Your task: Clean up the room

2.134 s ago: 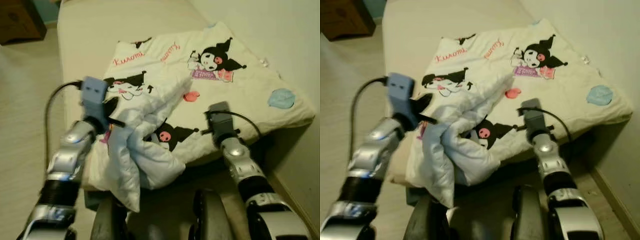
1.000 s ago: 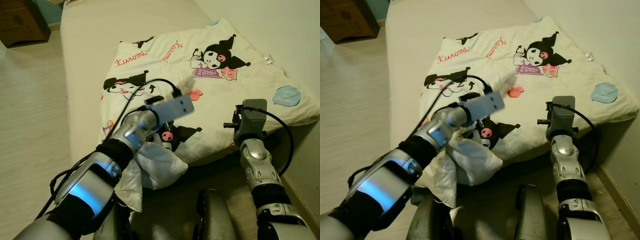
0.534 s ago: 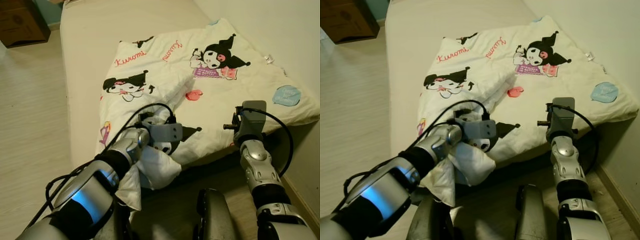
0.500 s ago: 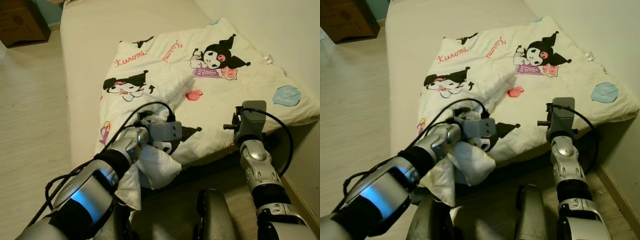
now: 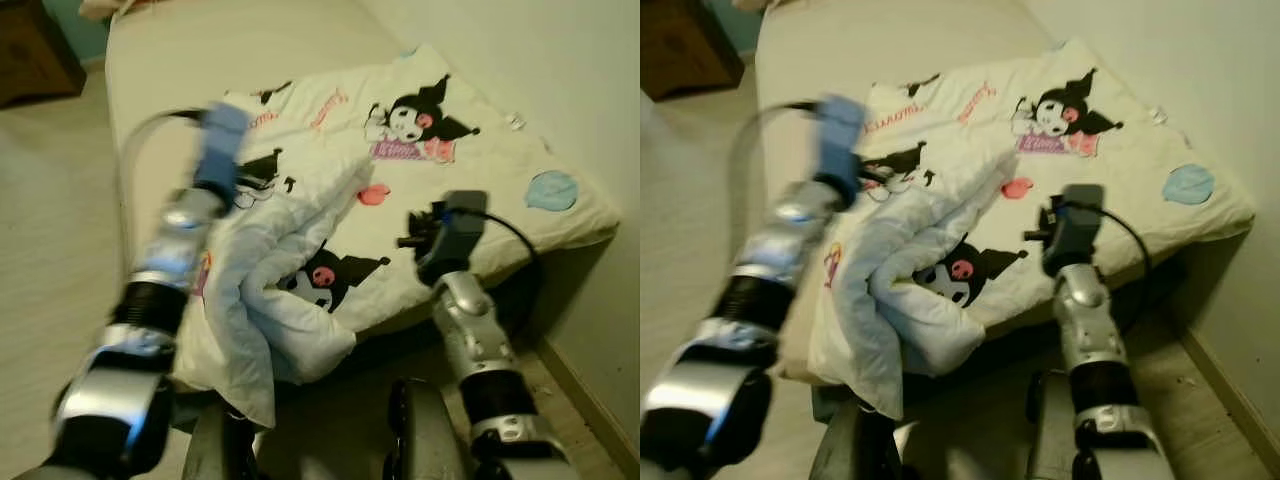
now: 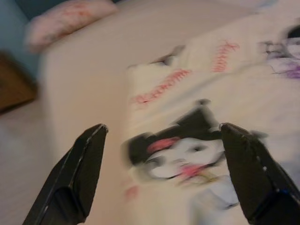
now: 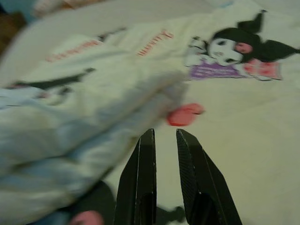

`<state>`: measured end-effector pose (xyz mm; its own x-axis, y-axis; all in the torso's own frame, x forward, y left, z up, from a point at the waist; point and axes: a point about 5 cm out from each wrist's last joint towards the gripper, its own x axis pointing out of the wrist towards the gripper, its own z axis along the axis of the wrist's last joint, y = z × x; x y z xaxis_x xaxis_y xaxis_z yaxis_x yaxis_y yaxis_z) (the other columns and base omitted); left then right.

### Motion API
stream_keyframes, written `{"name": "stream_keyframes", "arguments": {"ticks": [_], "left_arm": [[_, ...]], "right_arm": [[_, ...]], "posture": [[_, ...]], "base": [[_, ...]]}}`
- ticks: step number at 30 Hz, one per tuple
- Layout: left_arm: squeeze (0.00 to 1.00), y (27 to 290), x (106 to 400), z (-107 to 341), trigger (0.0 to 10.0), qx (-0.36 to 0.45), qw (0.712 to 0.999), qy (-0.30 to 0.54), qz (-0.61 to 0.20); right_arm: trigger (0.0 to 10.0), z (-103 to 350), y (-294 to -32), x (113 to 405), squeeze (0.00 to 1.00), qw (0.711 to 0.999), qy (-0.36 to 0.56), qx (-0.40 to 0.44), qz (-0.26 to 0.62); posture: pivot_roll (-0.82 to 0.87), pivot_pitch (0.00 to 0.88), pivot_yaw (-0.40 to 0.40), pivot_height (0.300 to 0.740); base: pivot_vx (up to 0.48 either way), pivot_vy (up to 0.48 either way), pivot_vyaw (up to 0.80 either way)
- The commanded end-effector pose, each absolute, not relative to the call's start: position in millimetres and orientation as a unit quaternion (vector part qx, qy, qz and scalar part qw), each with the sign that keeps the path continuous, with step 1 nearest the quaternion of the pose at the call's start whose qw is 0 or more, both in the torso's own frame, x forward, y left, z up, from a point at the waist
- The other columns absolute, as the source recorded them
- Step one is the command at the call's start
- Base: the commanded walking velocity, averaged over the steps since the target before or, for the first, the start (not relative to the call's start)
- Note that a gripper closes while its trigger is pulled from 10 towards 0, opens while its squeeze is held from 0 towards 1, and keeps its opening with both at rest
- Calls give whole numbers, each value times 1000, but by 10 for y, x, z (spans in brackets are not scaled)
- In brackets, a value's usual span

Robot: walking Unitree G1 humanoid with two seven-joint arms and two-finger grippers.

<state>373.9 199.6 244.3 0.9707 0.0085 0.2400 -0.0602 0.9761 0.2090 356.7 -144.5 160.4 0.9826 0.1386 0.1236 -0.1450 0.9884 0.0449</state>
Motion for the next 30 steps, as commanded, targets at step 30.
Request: {"name": "stream_keyframes", "arguments": {"ticks": [30], "left_arm": [[0, 2025, 2923, 1561, 10000, 141, 987, -32, 75]], "right_arm": [[10000, 1208, -1272, 3285, 0, 990, 6, 37, 135]], "posture": [[-6, 157, -11, 627]], "base": [[0, 0, 0]]}}
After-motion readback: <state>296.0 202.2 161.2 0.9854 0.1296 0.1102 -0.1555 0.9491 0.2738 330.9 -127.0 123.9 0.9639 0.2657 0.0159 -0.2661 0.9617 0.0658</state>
